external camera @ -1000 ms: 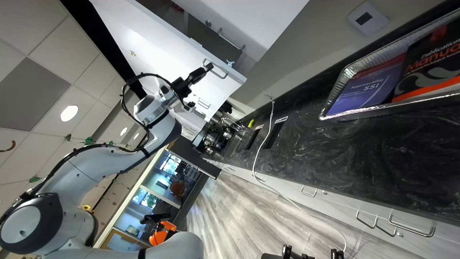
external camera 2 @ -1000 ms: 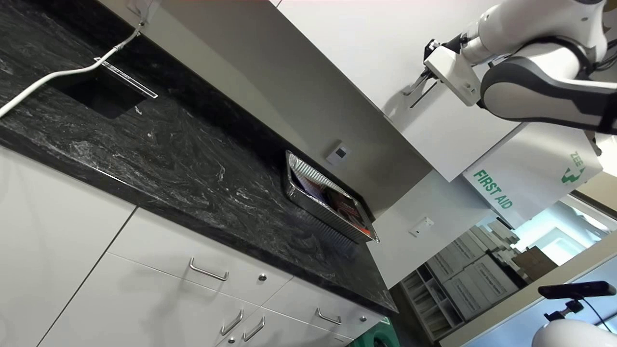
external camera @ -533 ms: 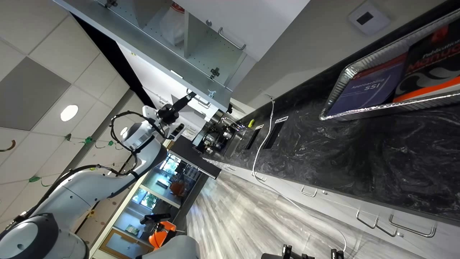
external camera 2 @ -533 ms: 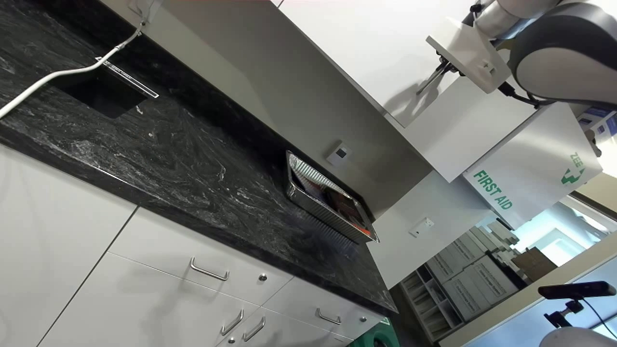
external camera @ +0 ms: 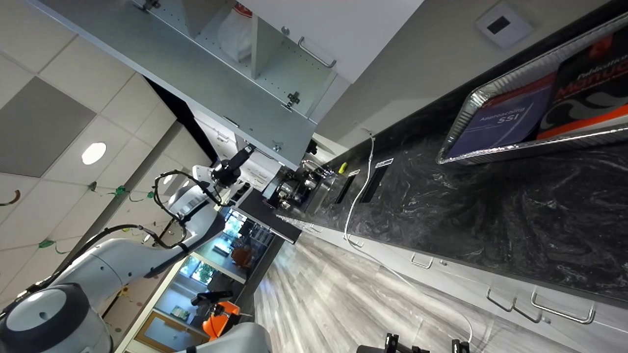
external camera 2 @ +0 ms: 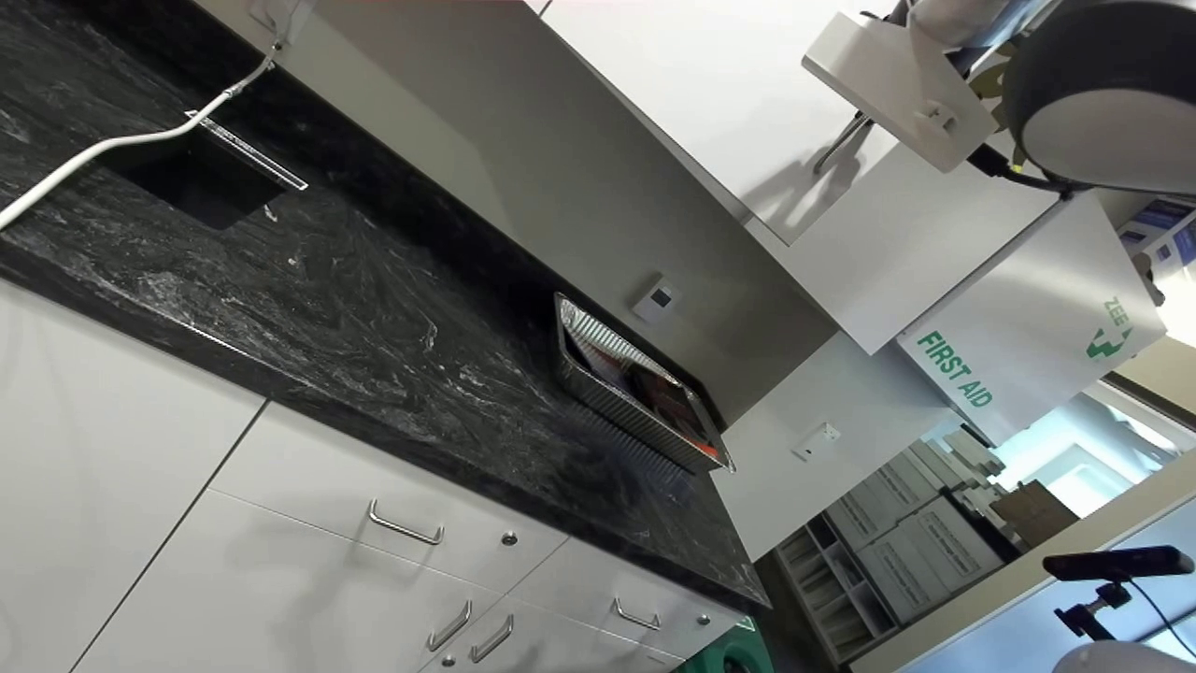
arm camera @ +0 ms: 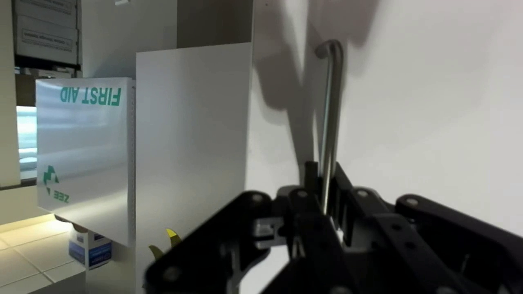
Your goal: Open the left cabinet door
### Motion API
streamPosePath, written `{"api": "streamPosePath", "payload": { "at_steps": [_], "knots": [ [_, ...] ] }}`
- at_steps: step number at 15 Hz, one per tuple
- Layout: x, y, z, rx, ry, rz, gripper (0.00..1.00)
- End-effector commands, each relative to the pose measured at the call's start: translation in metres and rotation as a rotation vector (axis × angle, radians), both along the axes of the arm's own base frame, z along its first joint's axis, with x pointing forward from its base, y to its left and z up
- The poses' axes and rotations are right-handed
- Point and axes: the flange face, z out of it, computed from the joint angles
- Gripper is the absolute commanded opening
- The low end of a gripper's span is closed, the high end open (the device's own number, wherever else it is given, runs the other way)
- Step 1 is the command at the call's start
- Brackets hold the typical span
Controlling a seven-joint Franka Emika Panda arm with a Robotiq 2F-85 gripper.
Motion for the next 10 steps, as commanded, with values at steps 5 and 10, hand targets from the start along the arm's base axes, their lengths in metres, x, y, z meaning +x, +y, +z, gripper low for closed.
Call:
{"api": "streamPosePath", "payload": {
  "at_steps": [5,10],
  "knots": [
    [-0.028,0.019,0.001,-0.194,0.052,-0.112,0.64],
    [-0.063,0.032,0.035,-0.095,0.152,0.013,0.99]
  ]
}}
